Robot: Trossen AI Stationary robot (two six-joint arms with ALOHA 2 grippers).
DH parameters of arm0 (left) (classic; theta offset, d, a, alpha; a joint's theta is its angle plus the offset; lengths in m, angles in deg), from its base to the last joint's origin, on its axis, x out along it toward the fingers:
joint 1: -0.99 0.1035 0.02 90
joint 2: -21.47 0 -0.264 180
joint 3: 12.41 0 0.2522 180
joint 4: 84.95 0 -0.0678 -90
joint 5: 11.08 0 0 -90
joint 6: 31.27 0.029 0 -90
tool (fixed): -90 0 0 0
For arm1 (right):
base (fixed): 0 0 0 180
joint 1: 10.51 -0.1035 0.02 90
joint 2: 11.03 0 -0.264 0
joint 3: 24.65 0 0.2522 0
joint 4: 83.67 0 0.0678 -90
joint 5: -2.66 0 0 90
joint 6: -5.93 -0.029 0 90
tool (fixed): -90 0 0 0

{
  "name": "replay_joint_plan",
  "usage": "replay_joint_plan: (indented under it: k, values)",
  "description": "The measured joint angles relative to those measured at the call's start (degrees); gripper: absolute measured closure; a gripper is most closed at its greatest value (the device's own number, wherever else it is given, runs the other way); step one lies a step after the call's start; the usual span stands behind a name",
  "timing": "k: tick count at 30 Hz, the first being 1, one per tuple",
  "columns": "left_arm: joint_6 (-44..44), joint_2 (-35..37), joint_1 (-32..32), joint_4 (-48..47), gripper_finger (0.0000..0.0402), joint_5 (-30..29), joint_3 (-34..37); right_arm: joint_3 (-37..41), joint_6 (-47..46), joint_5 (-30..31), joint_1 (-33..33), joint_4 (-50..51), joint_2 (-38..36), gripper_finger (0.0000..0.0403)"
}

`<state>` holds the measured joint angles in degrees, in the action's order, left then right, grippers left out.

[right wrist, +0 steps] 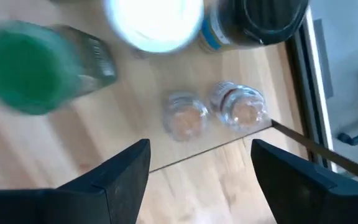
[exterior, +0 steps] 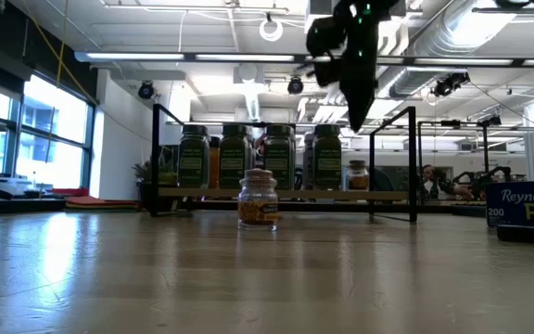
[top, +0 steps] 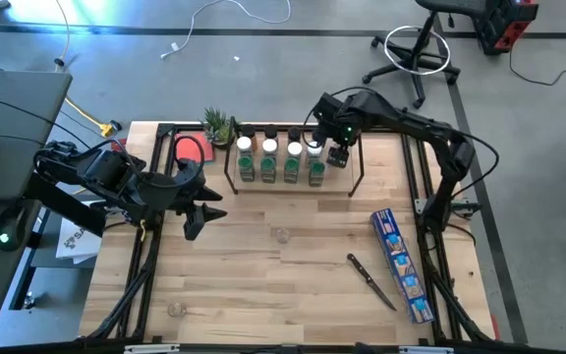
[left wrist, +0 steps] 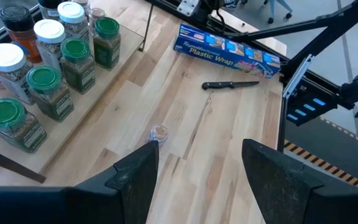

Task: Shelf spices
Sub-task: Put the transparent seasoning bottle on the shelf aligned with the other transparent seasoning bottle

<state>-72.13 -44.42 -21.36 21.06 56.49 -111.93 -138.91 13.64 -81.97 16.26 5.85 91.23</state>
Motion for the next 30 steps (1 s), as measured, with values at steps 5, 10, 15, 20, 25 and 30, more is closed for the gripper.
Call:
replay_joint_plan:
  k: [5, 10, 15, 20, 25, 30]
  values:
    - [0.5, 0.3, -1.0, -4.6, 0.0177, 0.7, 0.0, -6.0, -11.3, 0.3, -8.5, -2.6, -2.7, 0.0130]
    - [0.5, 0.5, -1.5, -10.5, 0.0177, 0.6, 0.0, -6.8, -15.2, -0.8, -21.5, -9.1, -2.8, 0.0130]
    - [1.3, 0.5, -1.5, -13.1, 0.0177, 0.5, 0.0, 1.2, -17.0, -3.4, -31.3, -23.3, -1.5, 0.0130]
    - [2.1, 0.7, -1.5, -13.3, 0.0177, 4.1, 0.0, 6.4, -19.4, -3.4, -33.7, -31.5, 3.2, 0.0130]
    - [1.1, 1.4, -2.4, -13.3, 0.0177, 8.1, 0.0, 5.1, -14.2, -4.7, -33.1, -33.4, 10.2, 0.0130]
    - [-2.4, 2.0, -4.1, -13.3, 0.0177, 9.7, 0.0, 4.1, -13.5, -5.9, -32.5, -31.9, 15.8, 0.0130]
